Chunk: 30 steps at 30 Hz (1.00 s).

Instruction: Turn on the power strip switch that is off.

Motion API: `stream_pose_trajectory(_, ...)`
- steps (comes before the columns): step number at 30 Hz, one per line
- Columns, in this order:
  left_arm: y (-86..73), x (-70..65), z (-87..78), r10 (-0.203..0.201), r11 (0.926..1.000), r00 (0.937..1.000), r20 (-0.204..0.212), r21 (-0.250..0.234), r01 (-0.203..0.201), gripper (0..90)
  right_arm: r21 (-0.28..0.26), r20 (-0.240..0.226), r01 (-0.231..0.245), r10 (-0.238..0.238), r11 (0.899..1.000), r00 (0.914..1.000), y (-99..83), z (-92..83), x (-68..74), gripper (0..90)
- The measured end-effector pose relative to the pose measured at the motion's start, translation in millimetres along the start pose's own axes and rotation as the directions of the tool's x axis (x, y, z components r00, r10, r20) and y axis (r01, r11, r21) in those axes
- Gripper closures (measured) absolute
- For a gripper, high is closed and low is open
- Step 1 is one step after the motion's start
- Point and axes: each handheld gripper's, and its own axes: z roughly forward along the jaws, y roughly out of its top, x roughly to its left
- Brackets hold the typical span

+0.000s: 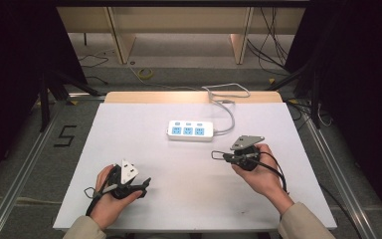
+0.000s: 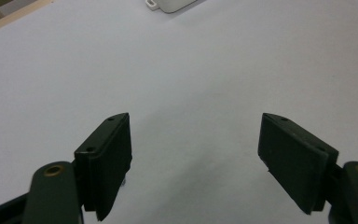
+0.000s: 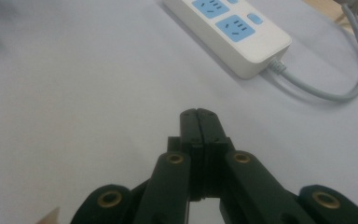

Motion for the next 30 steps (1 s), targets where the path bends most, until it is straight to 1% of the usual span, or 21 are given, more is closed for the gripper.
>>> stream_pose_trajectory(4,-0.2,-0.1,0.2,-0.003,1.0,1.0,0.001,0.0,0.003,25.7,0.004,-0.003,0.004,-0.004,1.0,1.0,5.7,3.9,-0.2,90.0)
stream_pose_trajectory(8,0.6,-0.1,0.3,0.005,1.0,1.0,0.002,0.002,-0.005,25.7,0.007,-0.004,0.007,-0.007,1.0,1.0,11.3,7.4,0.0,90.0)
stream_pose_trajectory(15,0.6,-1.2,0.6,0.0,1.0,1.0,0.002,0.0,0.0,25.7,0.003,-0.005,0.016,-0.016,1.0,0.9999,21.4,14.6,-0.8,90.0)
stream_pose_trajectory(18,0.6,-1.1,0.3,0.004,1.0,1.0,0.004,0.002,-0.004,25.7,0.001,-0.007,0.01,-0.01,1.0,0.9999,23.7,16.5,-1.0,90.0)
stream_pose_trajectory(23,0.7,-1.0,0.8,0.001,1.0,1.0,0.003,0.0,-0.001,25.7,0.0,-0.009,0.01,-0.01,1.0,0.9999,31.8,23.3,-1.7,90.0)
stream_pose_trajectory(30,0.4,-0.6,1.0,-0.001,1.0,1.0,0.004,0.001,0.001,25.7,0.005,-0.007,0.003,-0.003,1.0,1.0,37.7,29.6,-4.7,90.0)
